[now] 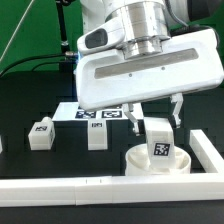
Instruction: Assemble stool
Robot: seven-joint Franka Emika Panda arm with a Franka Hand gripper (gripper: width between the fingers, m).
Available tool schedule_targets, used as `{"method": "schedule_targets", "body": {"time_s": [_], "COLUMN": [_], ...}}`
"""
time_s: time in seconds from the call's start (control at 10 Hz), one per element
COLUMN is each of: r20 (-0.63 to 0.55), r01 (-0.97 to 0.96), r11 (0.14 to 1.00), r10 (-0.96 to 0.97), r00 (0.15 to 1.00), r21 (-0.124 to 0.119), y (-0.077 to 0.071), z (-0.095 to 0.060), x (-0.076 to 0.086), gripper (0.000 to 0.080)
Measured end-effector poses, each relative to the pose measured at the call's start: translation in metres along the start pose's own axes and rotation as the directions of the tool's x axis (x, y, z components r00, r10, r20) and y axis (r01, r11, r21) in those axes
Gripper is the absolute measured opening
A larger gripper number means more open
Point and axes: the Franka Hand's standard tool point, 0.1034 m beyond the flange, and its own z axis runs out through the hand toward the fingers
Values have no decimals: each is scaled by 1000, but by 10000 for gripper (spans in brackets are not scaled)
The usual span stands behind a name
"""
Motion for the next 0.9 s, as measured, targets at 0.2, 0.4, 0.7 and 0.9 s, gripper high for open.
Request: {"method": "schedule_targets", "body": {"time_s": [0.2, 0.4, 0.7, 0.9], "r20": [0, 1, 1, 66], "r01": [0, 0, 0, -30], "r11": [1000, 1000, 1000, 999], "r10": [0, 0, 0, 28], "r00": [1000, 1000, 1000, 997], "r21": [0, 0, 0, 27], "y": [0, 0, 0, -6], "z": [0, 0, 0, -10], "x": [0, 0, 0, 6], "gripper": [558, 624, 649, 649]}}
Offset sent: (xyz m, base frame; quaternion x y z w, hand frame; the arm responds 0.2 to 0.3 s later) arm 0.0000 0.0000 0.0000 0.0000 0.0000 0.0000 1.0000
